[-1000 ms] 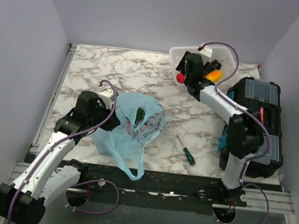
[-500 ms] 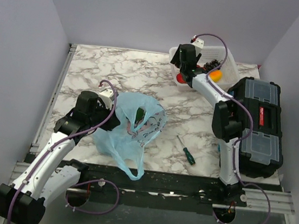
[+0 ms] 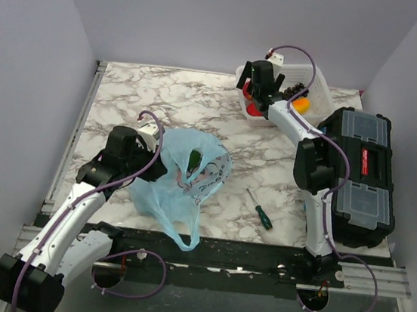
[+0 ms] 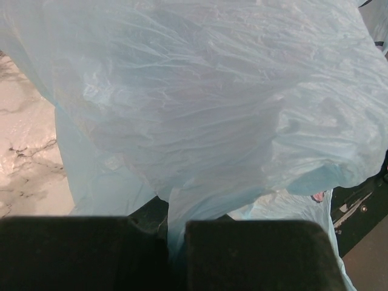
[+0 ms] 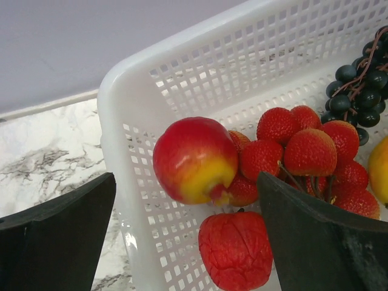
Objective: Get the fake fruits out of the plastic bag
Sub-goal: Place the fake fruit in the bin.
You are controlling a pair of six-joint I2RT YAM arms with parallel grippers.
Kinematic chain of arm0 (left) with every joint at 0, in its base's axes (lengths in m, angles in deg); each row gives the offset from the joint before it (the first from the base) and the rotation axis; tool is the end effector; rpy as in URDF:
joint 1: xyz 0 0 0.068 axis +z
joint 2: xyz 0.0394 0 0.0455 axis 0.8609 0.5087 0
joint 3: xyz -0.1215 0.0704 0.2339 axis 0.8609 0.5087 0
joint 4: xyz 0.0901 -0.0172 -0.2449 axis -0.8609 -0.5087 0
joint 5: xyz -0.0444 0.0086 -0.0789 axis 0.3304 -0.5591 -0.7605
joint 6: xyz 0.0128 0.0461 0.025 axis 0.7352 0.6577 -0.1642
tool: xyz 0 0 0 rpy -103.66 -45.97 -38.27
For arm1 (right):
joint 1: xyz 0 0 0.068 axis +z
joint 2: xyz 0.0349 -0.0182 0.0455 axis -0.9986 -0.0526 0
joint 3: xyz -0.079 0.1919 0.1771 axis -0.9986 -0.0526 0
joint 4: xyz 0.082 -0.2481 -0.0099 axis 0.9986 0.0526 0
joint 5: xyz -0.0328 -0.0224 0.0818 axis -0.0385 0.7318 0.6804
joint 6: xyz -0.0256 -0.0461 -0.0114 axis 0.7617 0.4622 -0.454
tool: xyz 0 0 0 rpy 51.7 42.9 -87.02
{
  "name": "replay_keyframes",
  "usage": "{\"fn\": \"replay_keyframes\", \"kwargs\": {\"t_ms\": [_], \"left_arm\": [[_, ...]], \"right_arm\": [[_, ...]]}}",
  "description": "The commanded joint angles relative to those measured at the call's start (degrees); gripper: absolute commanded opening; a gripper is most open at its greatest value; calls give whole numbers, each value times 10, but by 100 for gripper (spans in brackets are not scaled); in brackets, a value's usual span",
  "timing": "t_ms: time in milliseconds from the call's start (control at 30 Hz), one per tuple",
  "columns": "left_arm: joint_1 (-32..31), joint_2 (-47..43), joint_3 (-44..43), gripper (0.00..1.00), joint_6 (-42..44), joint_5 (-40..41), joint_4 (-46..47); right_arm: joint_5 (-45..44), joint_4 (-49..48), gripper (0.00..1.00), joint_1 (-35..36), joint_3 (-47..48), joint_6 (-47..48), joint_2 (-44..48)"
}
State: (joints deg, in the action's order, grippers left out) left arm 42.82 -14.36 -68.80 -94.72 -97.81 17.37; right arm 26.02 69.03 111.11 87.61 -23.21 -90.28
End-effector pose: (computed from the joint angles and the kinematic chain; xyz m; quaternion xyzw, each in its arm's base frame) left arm 0.1657 -0.0635 0.2735 0.1197 0.8811 -0.2745 0.3661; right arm 0.5045 0.2090 0.2427 0.1134 0.8213 0.0399 0.5577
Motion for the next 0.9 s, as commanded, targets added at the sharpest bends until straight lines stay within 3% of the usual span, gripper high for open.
{"fn": "replay_keyframes", "kwargs": {"t_ms": [0,267,567,867], "left_arm": [[5,3,0,0,6,9,7],[8,9,0,0,6,1,8],[8,11,1,0,5,-5,9],[8,19,2,0,5,-15,12]], "right_arm": [[14,32,100,-4,30,23,-9],[50,32,100,-4,-86,-4,95],[149,-18,91,4,-315,-52,268],[236,-101,91,88,-577,-71,469]]}}
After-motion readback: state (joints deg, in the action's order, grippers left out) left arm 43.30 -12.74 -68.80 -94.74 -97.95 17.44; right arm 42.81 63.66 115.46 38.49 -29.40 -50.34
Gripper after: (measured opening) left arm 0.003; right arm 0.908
